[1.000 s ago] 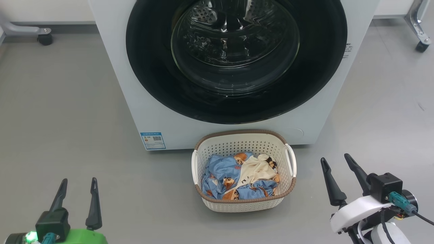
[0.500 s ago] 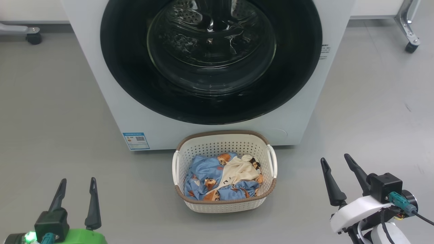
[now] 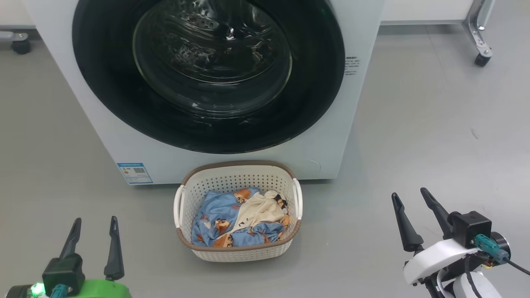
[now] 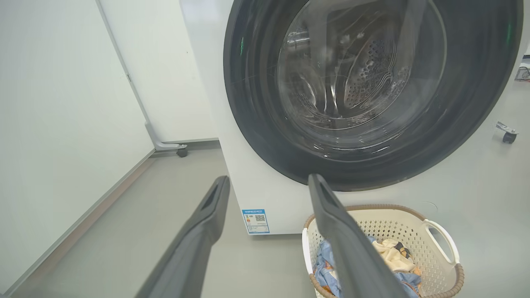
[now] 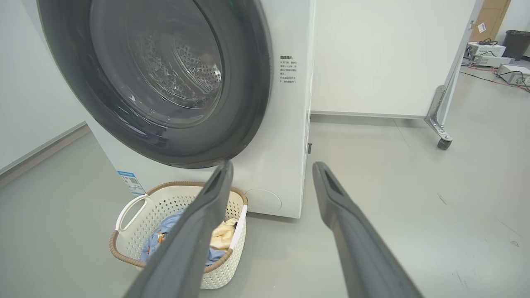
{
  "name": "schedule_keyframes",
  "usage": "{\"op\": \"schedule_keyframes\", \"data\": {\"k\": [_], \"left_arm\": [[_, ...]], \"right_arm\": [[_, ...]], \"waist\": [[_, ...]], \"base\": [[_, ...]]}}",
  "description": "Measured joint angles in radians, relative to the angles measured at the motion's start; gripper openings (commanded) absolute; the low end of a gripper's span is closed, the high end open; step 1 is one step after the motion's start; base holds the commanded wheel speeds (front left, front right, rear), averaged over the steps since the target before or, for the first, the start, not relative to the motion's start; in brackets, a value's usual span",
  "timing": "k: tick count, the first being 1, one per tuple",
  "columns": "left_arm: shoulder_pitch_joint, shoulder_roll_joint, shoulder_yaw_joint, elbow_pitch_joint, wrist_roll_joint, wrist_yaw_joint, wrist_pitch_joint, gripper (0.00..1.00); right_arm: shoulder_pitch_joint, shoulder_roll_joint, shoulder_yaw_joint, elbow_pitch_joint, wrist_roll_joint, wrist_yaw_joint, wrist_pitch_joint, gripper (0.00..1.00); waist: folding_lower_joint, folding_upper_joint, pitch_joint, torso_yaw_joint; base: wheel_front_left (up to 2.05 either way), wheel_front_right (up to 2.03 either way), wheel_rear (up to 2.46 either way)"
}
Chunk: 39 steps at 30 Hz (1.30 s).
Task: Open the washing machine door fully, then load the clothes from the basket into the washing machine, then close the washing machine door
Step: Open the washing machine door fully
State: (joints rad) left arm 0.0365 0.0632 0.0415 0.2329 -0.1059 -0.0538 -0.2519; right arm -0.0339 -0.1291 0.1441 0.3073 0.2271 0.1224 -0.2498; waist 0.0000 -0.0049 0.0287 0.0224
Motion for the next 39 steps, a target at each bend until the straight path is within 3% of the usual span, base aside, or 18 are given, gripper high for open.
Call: {"op": "schedule_keyframes", "data": {"k": [31, 32, 33, 34, 35, 36, 39], "left_arm": [[0.000, -0.011, 0.016, 0.000, 0.005, -0.021, 0.000, 1.00], [0.000, -0.012, 0.017, 0.000, 0.008, -0.024, 0.000, 1.00], [0.000, -0.012, 0.017, 0.000, 0.009, -0.025, 0.000, 1.00], [0.000, -0.012, 0.018, 0.000, 0.009, -0.025, 0.000, 1.00], [0.000, -0.012, 0.018, 0.000, 0.009, -0.025, 0.000, 1.00], [0.000, -0.012, 0.019, 0.000, 0.009, -0.025, 0.000, 1.00], [0.000, -0.012, 0.021, 0.000, 0.009, -0.025, 0.000, 1.00]], "right_arm": [[0.000, 0.000, 0.002, -0.004, 0.001, 0.000, 0.000, 1.00], [0.000, 0.000, 0.002, -0.004, 0.001, 0.000, 0.000, 0.81], [0.000, 0.000, 0.002, -0.004, 0.001, 0.000, 0.000, 0.45], [0.000, 0.000, 0.002, -0.004, 0.001, 0.000, 0.000, 0.32], [0.000, 0.000, 0.003, -0.004, 0.002, 0.000, 0.000, 0.07], [0.000, 0.000, 0.004, -0.004, 0.003, 0.000, 0.000, 0.00], [0.000, 0.001, 0.008, -0.003, 0.005, 0.000, 0.000, 0.00]], "waist": [[0.0000, 0.0000, 0.006, -0.006], [0.0000, 0.0000, 0.007, -0.006], [0.0000, 0.0000, 0.007, -0.006], [0.0000, 0.0000, 0.008, -0.006], [0.0000, 0.0000, 0.008, -0.006], [0.0000, 0.0000, 0.009, -0.006], [0.0000, 0.0000, 0.010, -0.005]], "base": [[0.41, 0.41, -0.83], [0.05, 0.05, -0.11], [0.03, 0.03, -0.07], [0.01, 0.01, -0.02], [0.00, 0.00, 0.00], [0.00, 0.00, 0.00], [0.00, 0.00, 0.00]]}}
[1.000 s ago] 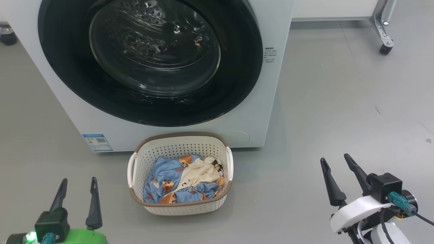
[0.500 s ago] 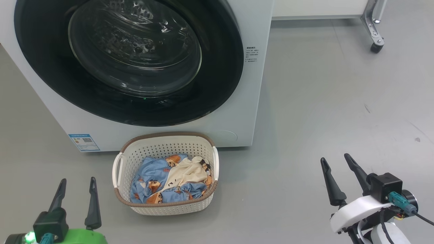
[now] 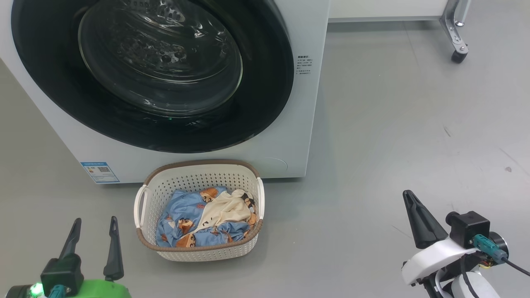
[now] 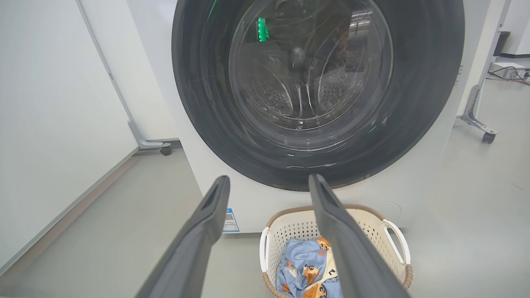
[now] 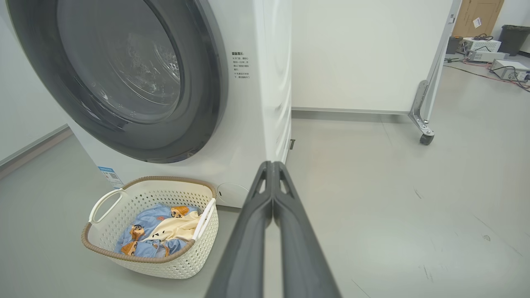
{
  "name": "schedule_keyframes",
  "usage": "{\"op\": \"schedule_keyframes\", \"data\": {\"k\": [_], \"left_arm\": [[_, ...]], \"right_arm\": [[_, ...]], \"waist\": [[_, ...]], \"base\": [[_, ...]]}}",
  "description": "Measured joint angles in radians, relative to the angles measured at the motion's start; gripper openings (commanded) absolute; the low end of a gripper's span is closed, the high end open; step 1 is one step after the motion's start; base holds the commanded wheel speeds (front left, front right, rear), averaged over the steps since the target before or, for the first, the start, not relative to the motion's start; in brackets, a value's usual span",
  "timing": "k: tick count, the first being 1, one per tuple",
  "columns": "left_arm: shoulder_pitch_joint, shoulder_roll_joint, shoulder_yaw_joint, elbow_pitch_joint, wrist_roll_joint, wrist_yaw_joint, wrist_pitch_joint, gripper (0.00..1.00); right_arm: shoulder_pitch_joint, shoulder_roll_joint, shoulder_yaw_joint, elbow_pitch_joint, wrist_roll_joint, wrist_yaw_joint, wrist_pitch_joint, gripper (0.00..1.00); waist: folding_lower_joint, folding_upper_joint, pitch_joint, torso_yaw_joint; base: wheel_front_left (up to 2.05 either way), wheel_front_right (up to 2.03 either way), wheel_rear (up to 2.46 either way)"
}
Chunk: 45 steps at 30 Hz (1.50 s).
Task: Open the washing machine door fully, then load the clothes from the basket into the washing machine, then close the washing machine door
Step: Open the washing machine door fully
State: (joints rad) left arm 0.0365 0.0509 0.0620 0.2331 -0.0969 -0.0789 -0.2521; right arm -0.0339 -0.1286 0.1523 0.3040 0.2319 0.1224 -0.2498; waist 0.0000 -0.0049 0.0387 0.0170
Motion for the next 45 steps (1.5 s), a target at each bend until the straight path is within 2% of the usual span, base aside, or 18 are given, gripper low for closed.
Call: {"op": "schedule_keyframes", "data": {"k": [17, 23, 29, 34, 35, 39, 45], "left_arm": [[-0.001, -0.001, 0.004, 0.001, 0.008, -0.006, 0.000, 1.00], [-0.002, -0.002, 0.006, 0.002, 0.009, -0.009, 0.000, 1.00], [-0.002, -0.002, 0.006, 0.002, 0.009, -0.010, 0.000, 1.00], [-0.002, -0.004, 0.004, 0.000, 0.010, -0.017, 0.000, 1.00], [-0.002, -0.004, 0.000, -0.004, 0.010, -0.018, 0.000, 1.00], [-0.002, -0.005, -0.003, -0.013, 0.001, -0.018, 0.000, 1.00], [-0.003, -0.006, 0.003, -0.031, -0.014, -0.024, 0.000, 1.00]], "right_arm": [[0.000, -0.001, 0.009, 0.004, 0.016, 0.000, 0.000, 0.00], [0.000, 0.045, -0.050, 0.005, 0.126, 0.000, 0.000, 0.00], [0.000, 0.087, -0.147, 0.025, 0.360, 0.000, 0.000, 0.00], [-0.001, 0.097, -0.199, 0.057, 0.647, 0.000, 0.000, 0.00], [-0.005, 0.096, -0.217, 0.073, 0.753, 0.000, 0.000, 0.00], [-0.045, 0.095, -0.243, 0.074, 0.958, 0.000, 0.007, 0.00], [-0.132, 0.091, -0.326, 0.040, 1.167, 0.000, 0.071, 0.00]], "waist": [[0.0000, 0.0000, 0.005, -0.001], [0.0000, 0.0000, 0.003, -0.001], [0.0000, 0.0000, 0.002, 0.001], [0.0000, 0.0000, 0.011, 0.010], [0.0000, 0.0000, 0.017, 0.014], [0.0000, 0.0000, 0.033, 0.024], [0.0000, 0.0000, 0.072, 0.037]], "base": [[0.00, 0.00, 0.00], [0.00, 0.00, 0.00], [0.00, 0.00, 0.00], [0.00, 0.00, 0.00], [0.00, 0.00, 0.00], [0.00, 0.00, 0.00], [0.00, 0.00, 0.00]]}}
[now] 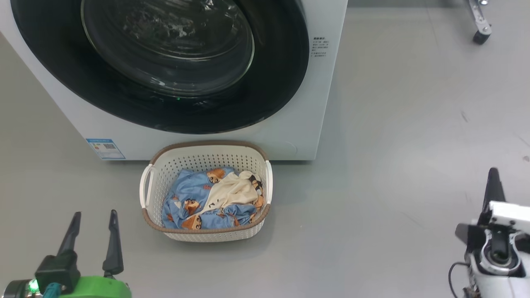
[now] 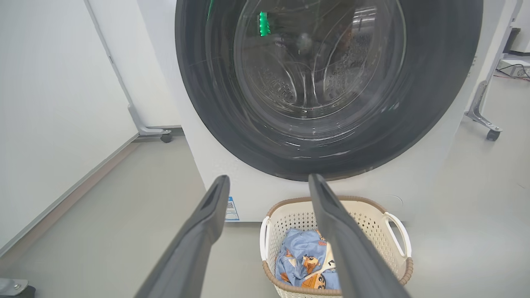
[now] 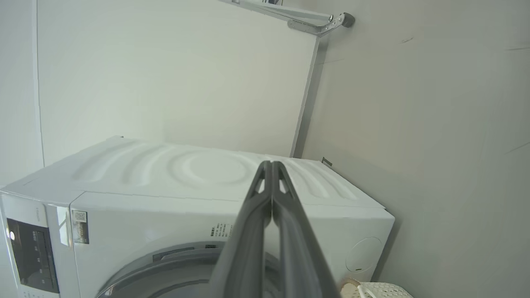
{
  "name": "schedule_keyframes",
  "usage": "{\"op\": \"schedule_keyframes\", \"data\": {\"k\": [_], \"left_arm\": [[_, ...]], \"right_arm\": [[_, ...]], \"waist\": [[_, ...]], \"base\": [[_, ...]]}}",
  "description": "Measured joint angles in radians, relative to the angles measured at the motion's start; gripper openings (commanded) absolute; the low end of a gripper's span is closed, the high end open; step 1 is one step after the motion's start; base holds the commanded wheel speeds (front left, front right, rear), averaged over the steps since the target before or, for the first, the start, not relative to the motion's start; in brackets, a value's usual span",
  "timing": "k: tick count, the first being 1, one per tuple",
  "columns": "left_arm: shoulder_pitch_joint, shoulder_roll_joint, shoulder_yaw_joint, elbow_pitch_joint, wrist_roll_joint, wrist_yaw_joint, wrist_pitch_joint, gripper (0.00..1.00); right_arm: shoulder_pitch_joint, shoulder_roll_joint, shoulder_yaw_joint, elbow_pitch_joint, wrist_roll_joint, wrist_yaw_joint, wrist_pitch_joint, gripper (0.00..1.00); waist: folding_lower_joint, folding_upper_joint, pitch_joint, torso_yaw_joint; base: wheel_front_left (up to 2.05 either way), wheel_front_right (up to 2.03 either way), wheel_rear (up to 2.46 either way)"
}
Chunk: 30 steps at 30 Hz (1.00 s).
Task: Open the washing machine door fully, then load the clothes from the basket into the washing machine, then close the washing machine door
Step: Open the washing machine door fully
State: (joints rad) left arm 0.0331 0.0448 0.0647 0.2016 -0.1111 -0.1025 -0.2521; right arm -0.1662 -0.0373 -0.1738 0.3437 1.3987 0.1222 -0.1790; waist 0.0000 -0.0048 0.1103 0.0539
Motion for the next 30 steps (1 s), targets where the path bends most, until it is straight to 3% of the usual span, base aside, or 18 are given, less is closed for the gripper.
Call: {"op": "schedule_keyframes", "data": {"k": [4, 11, 21, 30], "left_arm": [[-0.001, -0.001, 0.021, -0.027, -0.025, -0.002, 0.000, 1.00], [-0.019, -0.002, 0.046, -0.067, -0.051, -0.002, 0.000, 1.00], [-0.080, -0.006, 0.061, -0.115, -0.067, -0.004, 0.000, 1.00], [-0.132, -0.011, 0.056, -0.113, -0.074, -0.012, 0.000, 1.00]], "right_arm": [[-0.062, -0.008, -0.040, -0.027, 0.101, 0.000, 0.061, 0.00], [-0.180, -0.079, -0.051, -0.053, 0.198, 0.000, 0.191, 0.00], [-0.334, -0.166, -0.015, -0.069, 0.212, 0.000, 0.330, 0.00], [-0.490, -0.195, 0.064, -0.081, 0.208, 0.000, 0.424, 0.00]], "waist": [[0.0000, 0.0000, 0.037, 0.007], [0.0000, 0.0000, 0.121, 0.016], [0.0000, 0.0000, 0.257, 0.037], [0.0001, 0.0000, 0.362, 0.074]], "base": [[0.00, 0.00, 0.00], [0.00, 0.00, 0.00], [0.00, 0.00, 0.00], [0.00, 0.00, 0.00]]}}
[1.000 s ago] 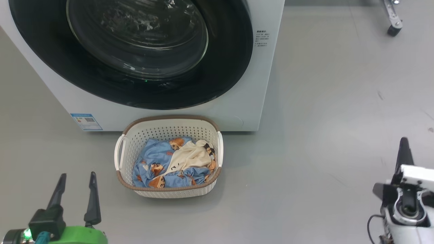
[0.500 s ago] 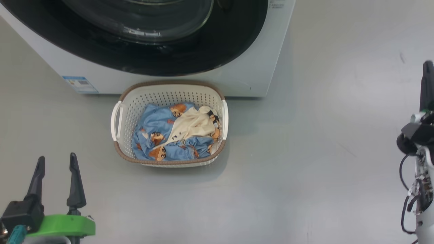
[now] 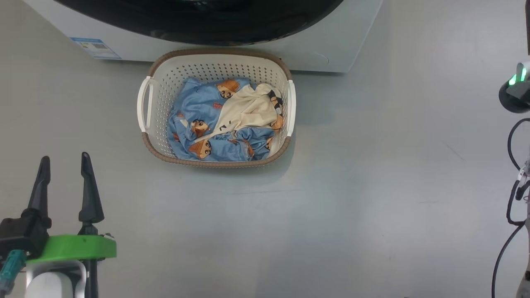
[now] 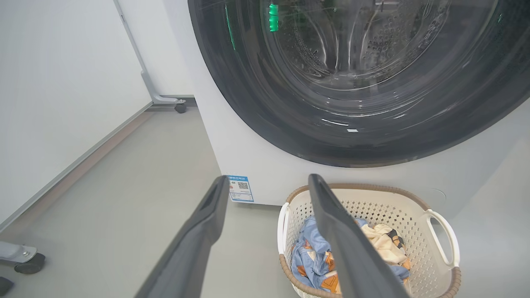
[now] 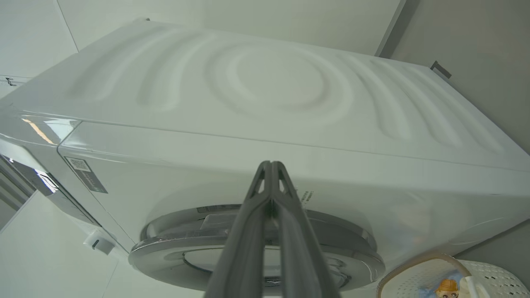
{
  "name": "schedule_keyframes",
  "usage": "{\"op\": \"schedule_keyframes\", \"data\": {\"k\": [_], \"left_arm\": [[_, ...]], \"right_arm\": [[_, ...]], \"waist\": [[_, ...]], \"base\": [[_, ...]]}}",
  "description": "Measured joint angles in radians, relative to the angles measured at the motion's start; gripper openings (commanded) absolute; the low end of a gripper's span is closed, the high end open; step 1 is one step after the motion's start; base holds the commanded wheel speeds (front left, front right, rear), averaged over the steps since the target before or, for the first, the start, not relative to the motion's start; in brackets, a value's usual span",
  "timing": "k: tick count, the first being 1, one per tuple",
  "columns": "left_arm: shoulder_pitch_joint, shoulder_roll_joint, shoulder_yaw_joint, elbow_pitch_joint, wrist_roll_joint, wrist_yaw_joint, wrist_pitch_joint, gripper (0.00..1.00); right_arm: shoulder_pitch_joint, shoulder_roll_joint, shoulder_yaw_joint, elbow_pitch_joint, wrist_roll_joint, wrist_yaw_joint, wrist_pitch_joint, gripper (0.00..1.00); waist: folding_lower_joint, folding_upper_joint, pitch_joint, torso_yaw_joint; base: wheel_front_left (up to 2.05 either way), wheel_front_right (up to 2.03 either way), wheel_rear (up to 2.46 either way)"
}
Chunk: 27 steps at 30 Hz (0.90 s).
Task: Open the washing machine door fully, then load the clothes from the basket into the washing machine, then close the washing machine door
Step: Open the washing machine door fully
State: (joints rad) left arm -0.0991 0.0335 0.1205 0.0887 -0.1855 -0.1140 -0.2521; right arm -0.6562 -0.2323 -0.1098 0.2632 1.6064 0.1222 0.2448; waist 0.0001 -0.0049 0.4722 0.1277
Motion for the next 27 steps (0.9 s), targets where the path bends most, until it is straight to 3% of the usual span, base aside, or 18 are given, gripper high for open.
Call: {"op": "schedule_keyframes", "data": {"k": [13, 27], "left_arm": [[-0.018, -0.004, -0.029, 0.033, -0.025, -0.001, 0.000, 1.00], [-0.029, -0.006, -0.079, 0.049, -0.076, -0.001, 0.000, 1.00]], "right_arm": [[-0.103, -0.015, 0.083, 0.027, -0.031, 0.000, 0.078, 0.00], [-0.199, -0.030, 0.101, 0.040, -0.036, 0.000, 0.117, 0.00]], "waist": [[-0.0002, 0.0000, 0.038, 0.076], [-0.0001, 0.0000, 0.070, 0.143]], "base": [[0.00, 0.00, 0.00], [0.00, 0.00, 0.00]]}}
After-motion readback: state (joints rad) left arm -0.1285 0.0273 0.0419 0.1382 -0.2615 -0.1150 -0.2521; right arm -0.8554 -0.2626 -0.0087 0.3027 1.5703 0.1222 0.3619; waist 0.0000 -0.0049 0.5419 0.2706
